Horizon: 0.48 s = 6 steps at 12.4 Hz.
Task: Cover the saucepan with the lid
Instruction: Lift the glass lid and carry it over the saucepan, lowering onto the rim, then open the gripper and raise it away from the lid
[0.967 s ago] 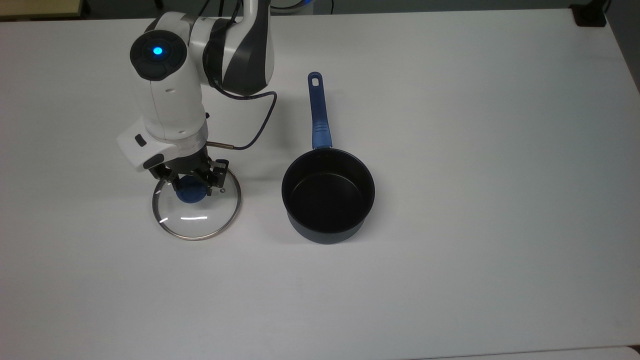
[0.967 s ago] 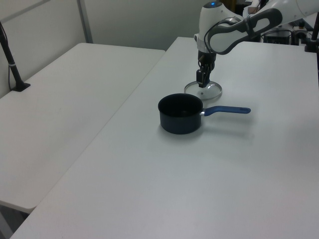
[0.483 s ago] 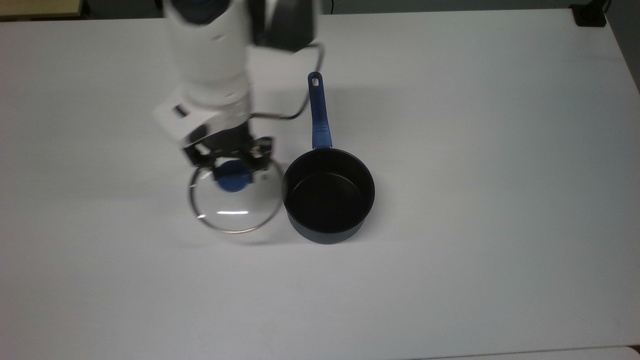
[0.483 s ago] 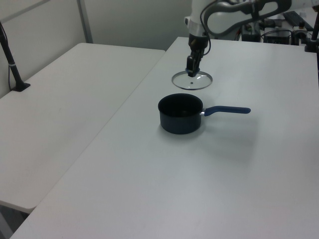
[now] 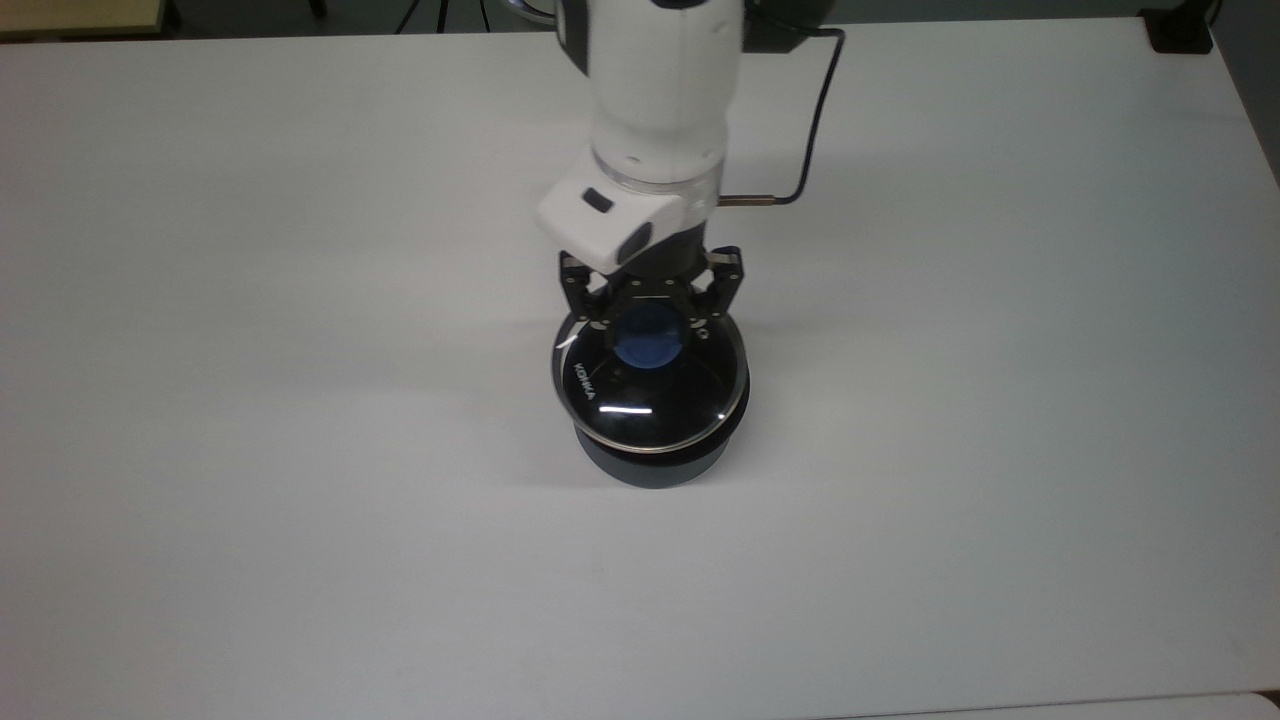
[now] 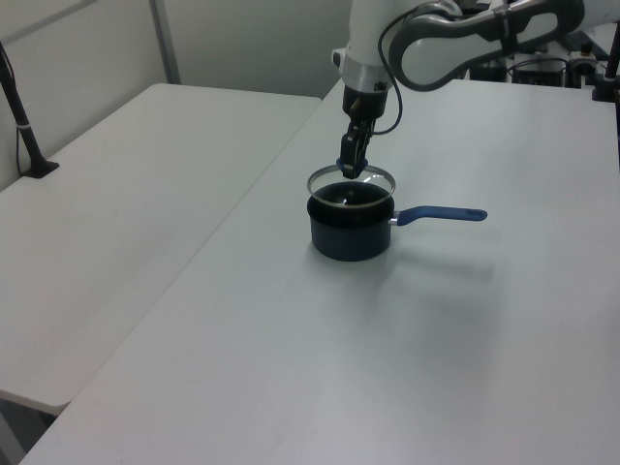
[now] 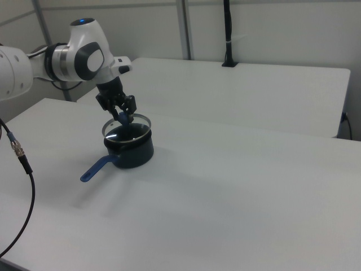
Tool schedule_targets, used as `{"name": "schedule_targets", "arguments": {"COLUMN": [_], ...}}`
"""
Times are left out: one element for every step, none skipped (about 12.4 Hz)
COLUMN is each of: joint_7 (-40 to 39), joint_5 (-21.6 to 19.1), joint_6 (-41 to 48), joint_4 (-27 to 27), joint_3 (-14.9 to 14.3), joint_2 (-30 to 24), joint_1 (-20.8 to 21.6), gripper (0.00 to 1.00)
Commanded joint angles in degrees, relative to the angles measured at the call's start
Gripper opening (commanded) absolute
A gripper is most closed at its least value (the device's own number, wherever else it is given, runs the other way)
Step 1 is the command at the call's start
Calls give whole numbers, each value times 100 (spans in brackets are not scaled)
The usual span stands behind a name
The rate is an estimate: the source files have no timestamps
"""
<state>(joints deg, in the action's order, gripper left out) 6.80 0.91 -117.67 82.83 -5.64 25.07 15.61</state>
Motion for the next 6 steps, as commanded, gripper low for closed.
{"name": "schedule_targets", "arguments": {"joint_7": [216,216,216,216,225,225], "joint_5": [102,190,260,313,400,445], "joint_6": [-291,-309,-309,-318,-318,-318], "joint_4": [84,110,111,111,119,128], "joint_3": [-78,-78,-78,-78,-78,-78], "joint_2": [7,24,85,121,130,139], "joint_1": [171,258,267,267,276,276], "gripper": [34,34,35,36,37,37]}}
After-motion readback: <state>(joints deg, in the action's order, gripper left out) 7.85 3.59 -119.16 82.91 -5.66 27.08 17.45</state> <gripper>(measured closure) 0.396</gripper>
